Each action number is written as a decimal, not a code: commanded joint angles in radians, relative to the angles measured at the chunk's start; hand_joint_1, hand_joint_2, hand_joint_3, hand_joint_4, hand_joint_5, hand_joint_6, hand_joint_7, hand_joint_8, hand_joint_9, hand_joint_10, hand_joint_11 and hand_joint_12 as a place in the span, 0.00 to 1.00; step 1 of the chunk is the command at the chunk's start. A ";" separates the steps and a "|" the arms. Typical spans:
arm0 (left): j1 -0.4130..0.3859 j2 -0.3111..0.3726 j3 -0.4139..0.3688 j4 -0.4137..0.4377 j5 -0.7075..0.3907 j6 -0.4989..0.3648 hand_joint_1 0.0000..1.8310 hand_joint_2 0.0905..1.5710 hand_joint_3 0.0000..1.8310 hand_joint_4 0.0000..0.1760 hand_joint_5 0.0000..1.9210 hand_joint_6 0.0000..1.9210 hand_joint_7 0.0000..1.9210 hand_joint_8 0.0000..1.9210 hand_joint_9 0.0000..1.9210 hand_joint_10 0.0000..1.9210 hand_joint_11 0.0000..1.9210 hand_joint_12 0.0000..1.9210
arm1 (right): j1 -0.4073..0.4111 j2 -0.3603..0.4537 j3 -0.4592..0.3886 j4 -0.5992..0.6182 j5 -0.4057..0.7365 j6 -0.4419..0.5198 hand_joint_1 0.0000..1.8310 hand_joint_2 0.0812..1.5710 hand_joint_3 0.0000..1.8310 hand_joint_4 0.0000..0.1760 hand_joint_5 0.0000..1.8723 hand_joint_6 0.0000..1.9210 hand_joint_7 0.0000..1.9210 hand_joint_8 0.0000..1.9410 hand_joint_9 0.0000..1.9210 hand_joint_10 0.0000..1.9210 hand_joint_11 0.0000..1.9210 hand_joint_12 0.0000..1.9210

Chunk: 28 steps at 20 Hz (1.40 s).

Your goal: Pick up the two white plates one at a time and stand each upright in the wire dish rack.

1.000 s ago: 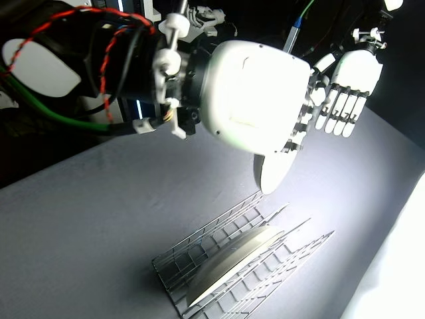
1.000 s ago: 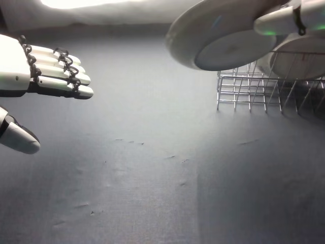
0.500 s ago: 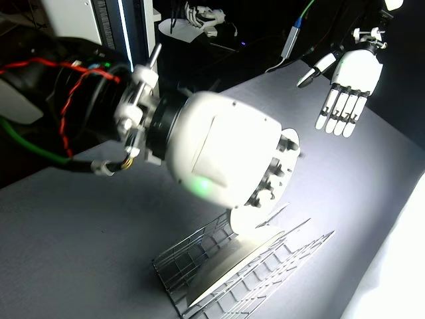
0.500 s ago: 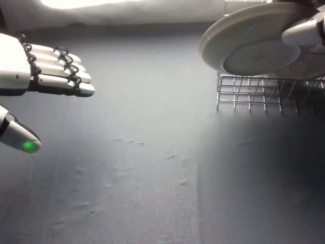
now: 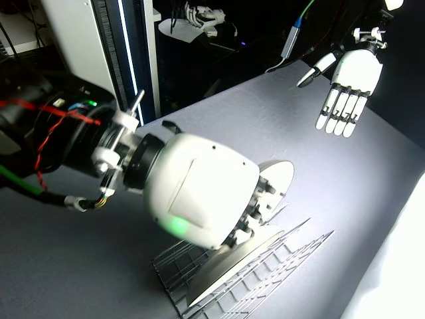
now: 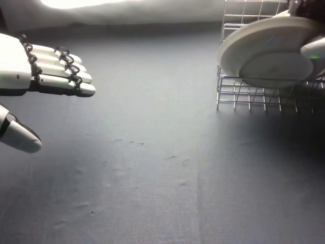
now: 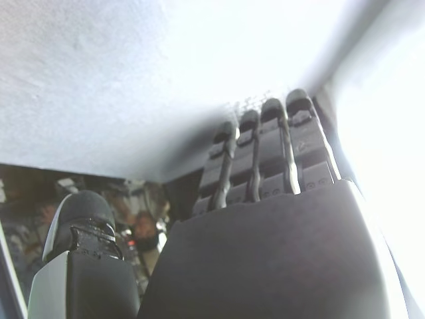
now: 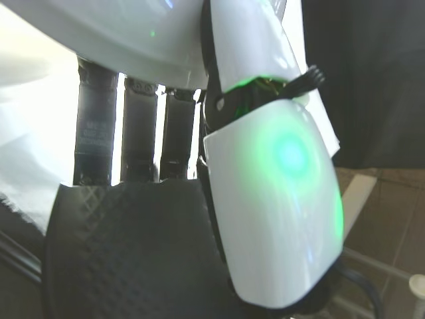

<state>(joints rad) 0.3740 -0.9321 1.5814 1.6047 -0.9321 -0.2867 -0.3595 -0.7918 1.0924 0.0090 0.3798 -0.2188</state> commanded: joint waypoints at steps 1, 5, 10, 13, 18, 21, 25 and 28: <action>-0.011 0.003 -0.001 -0.072 -0.017 -0.005 0.00 0.67 0.00 0.00 0.01 0.00 0.00 0.00 0.00 0.00 0.00 0.00 | 0.004 0.006 0.009 0.006 0.146 0.001 0.82 0.67 0.00 0.00 0.49 0.51 0.55 0.39 0.51 0.49 0.49 0.74; -0.014 0.002 -0.008 -0.072 -0.016 -0.005 0.00 0.67 0.00 0.00 0.01 0.00 0.00 0.00 0.00 0.00 0.00 0.00 | -0.043 0.004 0.017 -0.036 0.174 -0.003 0.77 0.68 0.00 0.00 0.48 0.54 0.56 0.41 0.51 0.54 0.46 0.61; -0.015 0.001 -0.009 -0.071 -0.014 -0.005 0.00 0.68 0.00 0.00 0.03 0.01 0.01 0.00 0.00 0.00 0.00 0.00 | -0.060 0.003 0.017 -0.103 0.185 -0.006 0.74 0.73 0.00 0.00 0.39 0.68 0.48 0.52 0.45 0.66 0.38 0.60; -0.014 0.001 -0.009 -0.071 -0.014 -0.005 0.00 0.67 0.00 0.00 0.04 0.01 0.03 0.01 0.01 0.00 0.01 0.00 | -0.051 0.003 0.012 -0.147 0.215 -0.006 0.70 0.64 0.00 0.00 0.42 0.17 0.45 0.13 0.42 0.19 0.29 0.60; -0.012 0.001 -0.009 -0.071 -0.014 -0.005 0.00 0.67 0.00 0.00 0.02 0.00 0.00 0.00 0.00 0.00 0.00 0.00 | 0.012 0.003 -0.025 -0.204 0.219 -0.006 0.67 0.62 0.00 0.00 0.35 0.00 0.38 0.00 0.37 0.04 0.15 0.63; -0.011 0.001 -0.009 -0.071 -0.015 -0.005 0.00 0.67 0.00 0.00 0.03 0.00 0.00 0.00 0.00 0.00 0.00 0.00 | 0.071 0.003 -0.062 -0.267 0.219 -0.006 0.65 0.61 0.00 0.00 0.28 0.00 0.31 0.00 0.30 0.00 0.04 0.67; -0.011 0.001 -0.010 -0.072 -0.039 -0.005 0.00 0.68 0.00 0.00 0.04 0.01 0.01 0.00 0.00 0.00 0.00 0.00 | 0.100 -0.001 -0.097 -0.462 0.253 -0.005 0.53 0.65 0.01 0.00 0.12 0.00 0.13 0.00 0.11 0.00 0.00 0.43; -0.011 0.002 -0.026 -0.072 -0.078 -0.005 0.00 0.68 0.00 0.00 0.04 0.01 0.02 0.01 0.01 0.00 0.00 0.00 | 0.098 -0.003 -0.099 -0.660 0.315 -0.004 0.39 0.66 0.00 0.00 0.01 0.00 0.03 0.00 0.02 0.00 0.00 0.17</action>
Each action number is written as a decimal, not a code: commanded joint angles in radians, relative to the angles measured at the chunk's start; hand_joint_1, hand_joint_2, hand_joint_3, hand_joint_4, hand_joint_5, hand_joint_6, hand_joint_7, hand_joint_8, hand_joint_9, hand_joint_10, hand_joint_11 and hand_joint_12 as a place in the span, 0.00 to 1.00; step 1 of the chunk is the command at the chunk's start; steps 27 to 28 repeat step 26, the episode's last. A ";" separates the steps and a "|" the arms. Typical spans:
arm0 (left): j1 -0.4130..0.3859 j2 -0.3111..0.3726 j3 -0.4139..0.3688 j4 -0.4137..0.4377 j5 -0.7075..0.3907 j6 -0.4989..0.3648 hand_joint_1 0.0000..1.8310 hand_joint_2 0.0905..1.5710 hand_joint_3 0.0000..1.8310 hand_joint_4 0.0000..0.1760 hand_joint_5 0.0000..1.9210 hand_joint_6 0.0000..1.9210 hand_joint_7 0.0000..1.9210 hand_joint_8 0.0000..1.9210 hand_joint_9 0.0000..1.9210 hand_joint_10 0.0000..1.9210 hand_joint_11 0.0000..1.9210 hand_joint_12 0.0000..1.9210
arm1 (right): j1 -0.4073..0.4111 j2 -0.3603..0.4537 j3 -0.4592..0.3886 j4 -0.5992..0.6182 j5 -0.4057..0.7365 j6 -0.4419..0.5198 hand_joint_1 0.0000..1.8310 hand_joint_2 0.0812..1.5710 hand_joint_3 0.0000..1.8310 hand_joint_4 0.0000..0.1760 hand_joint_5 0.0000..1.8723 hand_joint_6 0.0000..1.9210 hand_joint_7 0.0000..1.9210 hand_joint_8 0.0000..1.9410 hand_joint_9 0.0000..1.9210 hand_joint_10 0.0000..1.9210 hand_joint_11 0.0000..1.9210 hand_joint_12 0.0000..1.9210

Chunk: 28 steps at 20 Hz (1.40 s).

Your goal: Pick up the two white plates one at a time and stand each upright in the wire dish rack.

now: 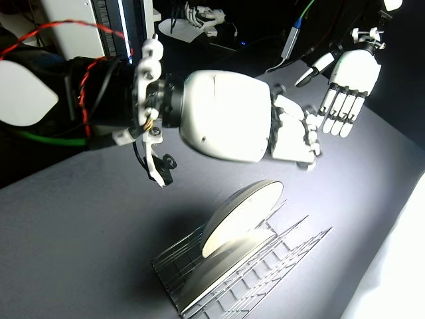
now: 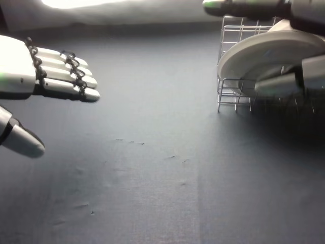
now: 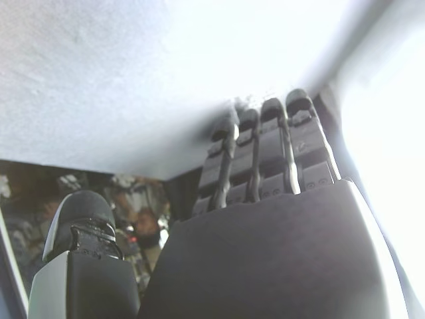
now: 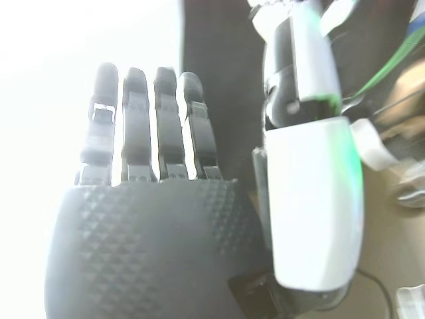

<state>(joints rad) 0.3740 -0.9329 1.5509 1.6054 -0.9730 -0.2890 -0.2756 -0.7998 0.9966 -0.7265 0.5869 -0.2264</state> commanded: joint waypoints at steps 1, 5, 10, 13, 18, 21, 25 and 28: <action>-0.011 0.003 -0.005 -0.073 -0.052 -0.002 0.00 0.68 0.00 0.00 0.04 0.01 0.02 0.00 0.01 0.00 0.00 0.00 | 0.014 0.005 -0.003 0.004 0.130 0.004 0.35 0.65 0.00 0.00 0.00 0.00 0.01 0.00 0.00 0.00 0.00 0.14; -0.011 0.008 -0.016 -0.073 -0.074 0.005 0.00 0.69 0.00 0.00 0.06 0.00 0.04 0.00 0.03 0.00 0.01 0.01 | 0.011 0.004 -0.003 -0.124 0.197 0.005 0.26 0.63 0.00 0.00 0.00 0.00 0.00 0.00 0.00 0.00 0.00 0.12; -0.024 0.037 -0.072 -0.072 -0.107 0.078 0.00 0.71 0.00 0.00 0.15 0.00 0.17 0.00 0.14 0.01 0.07 0.07 | 0.001 0.005 0.000 -0.252 0.327 -0.015 0.19 0.66 0.00 0.00 0.07 0.01 0.10 0.01 0.09 0.02 0.00 0.34; -0.035 0.071 -0.134 -0.044 -0.108 0.100 0.00 0.75 0.00 0.00 0.32 0.01 0.37 0.01 0.33 0.02 0.05 0.44 | -0.001 0.005 0.015 -0.312 0.395 -0.036 0.22 0.68 0.00 0.00 0.38 0.08 0.43 0.06 0.36 0.14 0.08 0.67; -0.089 0.118 -0.258 0.043 -0.096 0.127 0.11 0.83 0.00 0.00 0.51 0.12 0.49 0.60 0.38 0.75 0.20 0.92 | -0.002 0.006 0.033 -0.349 0.443 -0.050 0.33 0.70 0.00 0.00 0.50 0.98 0.54 0.98 0.49 0.99 0.42 1.00; -0.098 0.127 -0.279 0.045 -0.094 0.121 0.37 0.77 0.00 0.00 0.78 0.98 0.80 0.99 0.81 1.00 0.75 1.00 | -0.002 0.008 0.034 -0.349 0.453 -0.057 0.25 0.83 0.01 0.00 0.70 1.00 0.75 1.00 0.77 1.00 0.85 1.00; -0.101 0.130 -0.269 0.045 -0.097 0.114 0.62 0.81 0.00 0.99 0.78 1.00 0.84 1.00 0.87 1.00 0.88 1.00 | -0.002 0.009 0.034 -0.349 0.462 -0.066 0.37 0.98 0.01 0.23 0.84 1.00 0.87 1.00 0.92 1.00 0.99 1.00; -0.102 0.130 -0.265 0.045 -0.097 0.114 0.63 0.80 0.00 1.00 0.79 1.00 0.84 1.00 0.88 1.00 0.87 1.00 | -0.002 0.009 0.034 -0.349 0.463 -0.070 0.38 0.99 0.00 0.71 0.84 1.00 0.87 1.00 0.92 1.00 1.00 1.00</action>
